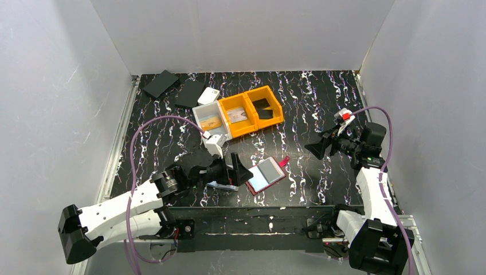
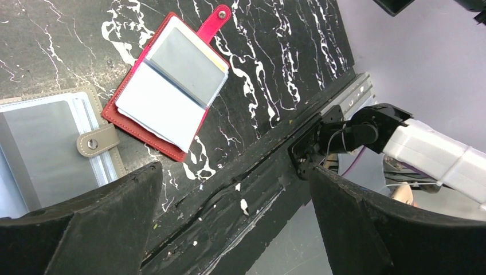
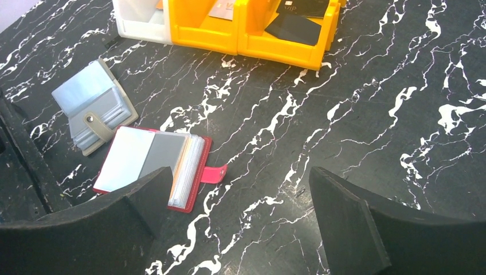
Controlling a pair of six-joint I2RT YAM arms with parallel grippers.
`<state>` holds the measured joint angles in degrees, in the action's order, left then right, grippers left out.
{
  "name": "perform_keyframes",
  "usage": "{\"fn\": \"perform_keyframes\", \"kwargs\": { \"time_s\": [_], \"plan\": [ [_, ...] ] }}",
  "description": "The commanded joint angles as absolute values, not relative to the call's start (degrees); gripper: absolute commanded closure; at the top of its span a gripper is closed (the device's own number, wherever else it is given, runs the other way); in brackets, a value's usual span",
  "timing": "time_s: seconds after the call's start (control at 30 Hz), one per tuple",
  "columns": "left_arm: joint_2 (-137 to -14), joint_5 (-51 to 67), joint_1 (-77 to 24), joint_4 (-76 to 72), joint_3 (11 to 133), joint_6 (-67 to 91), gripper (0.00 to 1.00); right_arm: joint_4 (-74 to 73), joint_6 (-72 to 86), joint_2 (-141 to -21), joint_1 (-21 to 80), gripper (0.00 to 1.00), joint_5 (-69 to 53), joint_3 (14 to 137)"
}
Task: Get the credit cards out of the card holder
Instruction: Remove the credit card from the card holder.
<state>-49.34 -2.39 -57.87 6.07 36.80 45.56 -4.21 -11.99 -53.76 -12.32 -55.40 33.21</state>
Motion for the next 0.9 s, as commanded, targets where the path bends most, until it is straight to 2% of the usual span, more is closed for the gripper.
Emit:
{"fn": "perform_keyframes", "kwargs": {
  "time_s": [0.0,0.17,0.5,0.67,0.87],
  "plan": [
    [-50.5,-2.8,-58.1,4.4,35.4,43.6,0.02,-4.9,-14.1,-53.9,-12.6,0.02,-54.6,35.6],
    [-50.0,-2.9,-58.0,-4.1,32.1,44.1,0.02,-5.3,-14.5,-54.5,-12.7,0.02,-54.5,35.7],
    [-51.9,2.0,-56.6,-3.2,32.9,44.1,0.02,-6.2,-16.0,-53.4,-13.7,0.02,-53.4,35.1],
    [-52.7,0.9,-56.1,-2.3,33.5,44.5,0.02,-5.9,-16.0,-55.3,-14.2,0.02,-54.5,35.6],
    [-61.0,4.8,-56.0,-3.4,36.7,46.3,0.02,-7.8,-18.1,-52.5,-14.5,0.02,-52.7,34.9]
  ]
}}
